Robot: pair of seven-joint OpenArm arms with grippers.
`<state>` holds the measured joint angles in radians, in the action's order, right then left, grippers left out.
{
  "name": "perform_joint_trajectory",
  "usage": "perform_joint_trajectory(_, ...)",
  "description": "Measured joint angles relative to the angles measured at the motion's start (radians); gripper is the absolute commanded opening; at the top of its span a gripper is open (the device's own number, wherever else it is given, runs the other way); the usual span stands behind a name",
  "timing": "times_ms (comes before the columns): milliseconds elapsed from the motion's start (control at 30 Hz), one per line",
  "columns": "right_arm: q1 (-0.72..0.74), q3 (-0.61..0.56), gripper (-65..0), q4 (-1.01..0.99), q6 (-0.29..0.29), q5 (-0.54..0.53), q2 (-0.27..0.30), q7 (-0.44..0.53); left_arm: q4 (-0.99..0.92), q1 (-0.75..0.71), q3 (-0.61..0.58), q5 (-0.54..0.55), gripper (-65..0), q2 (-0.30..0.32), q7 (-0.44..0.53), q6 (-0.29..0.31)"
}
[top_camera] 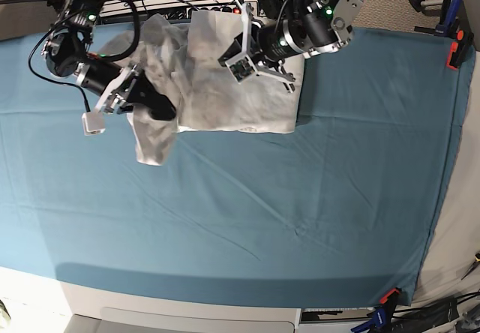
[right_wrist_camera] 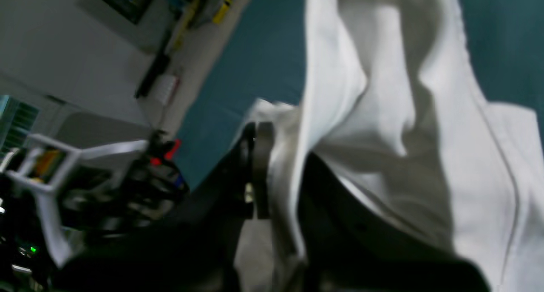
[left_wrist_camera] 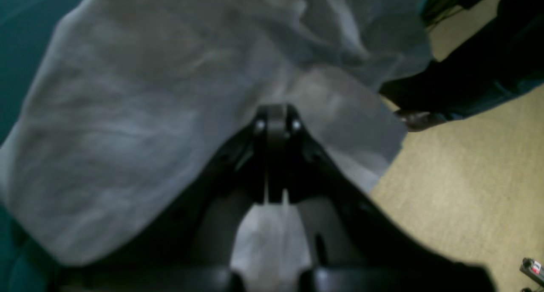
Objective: Fold the T-shirt properly
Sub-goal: 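Fold the collar end with the right gripper over toward the left gripper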
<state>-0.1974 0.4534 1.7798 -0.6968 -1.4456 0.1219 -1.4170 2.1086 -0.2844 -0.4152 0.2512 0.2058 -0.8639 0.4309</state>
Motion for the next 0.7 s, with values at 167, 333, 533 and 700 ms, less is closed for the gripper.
perform_joint_trajectory(167, -0.028, -0.030, -65.0, 0.027, 0.000, 0.004, -0.060, 0.000, 0.001, -0.001, 0.057, 0.001, -65.0, 0.034, -0.004, 0.000)
perform_joint_trajectory(333, -0.030, -0.161, -65.0, 0.027, 0.000, 0.019, -0.098, 0.000, 0.022, -0.003, 0.157, 0.010, -65.0, 0.071, -0.014, 0.000)
perform_joint_trajectory(533, -0.029, -0.311, -65.0, 0.028, 0.000, 0.192, -0.128, 0.003, 0.028, -0.003, 0.276, 0.092, -65.0, 0.103, -0.024, 0.003)
perform_joint_trajectory(700, -0.024, -0.392, -65.0, 0.028, 0.001, 0.341, -0.190, 0.042, 0.028, -0.003, 0.317, 0.120, -65.0, 0.108, -0.026, 0.011)
